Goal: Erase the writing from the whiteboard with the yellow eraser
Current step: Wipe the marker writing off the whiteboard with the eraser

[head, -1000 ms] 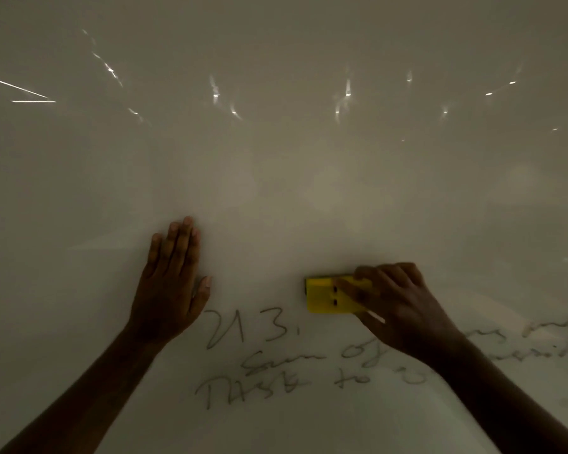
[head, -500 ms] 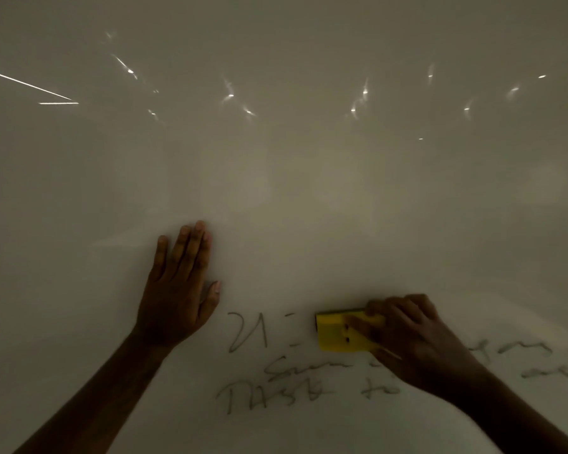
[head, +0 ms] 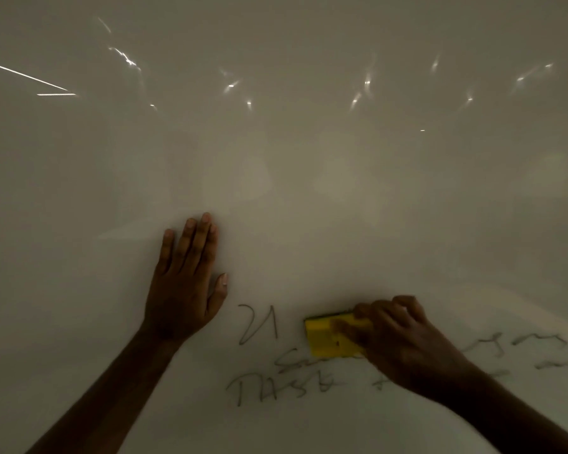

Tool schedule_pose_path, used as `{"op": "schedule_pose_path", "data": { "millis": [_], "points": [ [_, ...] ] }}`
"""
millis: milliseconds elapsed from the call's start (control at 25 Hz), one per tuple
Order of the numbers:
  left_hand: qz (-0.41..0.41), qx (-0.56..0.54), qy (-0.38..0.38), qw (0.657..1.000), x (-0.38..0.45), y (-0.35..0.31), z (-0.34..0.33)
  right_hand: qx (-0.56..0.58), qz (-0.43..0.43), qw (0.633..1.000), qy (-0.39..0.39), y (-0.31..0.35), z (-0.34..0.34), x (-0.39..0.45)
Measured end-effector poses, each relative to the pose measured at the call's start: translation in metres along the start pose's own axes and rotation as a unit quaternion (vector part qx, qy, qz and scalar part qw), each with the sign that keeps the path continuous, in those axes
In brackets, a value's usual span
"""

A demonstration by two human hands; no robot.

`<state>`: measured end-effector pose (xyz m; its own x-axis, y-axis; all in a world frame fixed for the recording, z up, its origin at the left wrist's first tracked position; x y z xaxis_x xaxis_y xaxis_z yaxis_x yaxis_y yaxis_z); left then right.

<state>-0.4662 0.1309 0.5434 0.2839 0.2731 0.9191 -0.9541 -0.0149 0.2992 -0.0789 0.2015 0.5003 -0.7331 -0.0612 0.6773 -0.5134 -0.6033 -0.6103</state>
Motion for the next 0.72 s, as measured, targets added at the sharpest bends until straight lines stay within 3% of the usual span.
{"op": "schedule_pose_path", "data": {
  "millis": [120, 240, 360, 480, 720],
  "points": [
    [0.008, -0.003, 0.001, 1.000, 0.000, 0.000, 0.000, -0.029, -0.037, 0.998, -0.037, -0.016, 0.011, 0.037],
    [0.006, -0.008, 0.004, 1.000, -0.002, 0.001, -0.001, -0.010, -0.062, 0.997, -0.045, 0.010, 0.000, 0.075],
    [0.015, -0.013, 0.000, 1.000, -0.004, 0.001, 0.000, 0.007, -0.025, 0.999, -0.037, 0.051, -0.019, 0.065],
    [0.025, -0.013, 0.000, 1.000, -0.006, 0.000, 0.000, 0.010, 0.000, 1.000, -0.009, 0.050, -0.018, 0.030],
    [0.030, -0.022, -0.004, 0.999, -0.008, -0.001, -0.001, 0.014, -0.086, 0.994, -0.061, 0.027, -0.005, 0.074]
  ]
}}
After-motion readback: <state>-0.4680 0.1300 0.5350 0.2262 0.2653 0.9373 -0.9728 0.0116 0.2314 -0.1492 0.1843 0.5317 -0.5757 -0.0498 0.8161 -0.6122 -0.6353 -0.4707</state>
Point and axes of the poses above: each hand's wrist, its own x-axis towards the middle knuckle, its own z-axis out of the back of the hand, y = z × x, the point moved 1 cm from there along x, towards the middle knuckle, and after that the axes turned 4 degrees about -x, right-handed, at the moved point
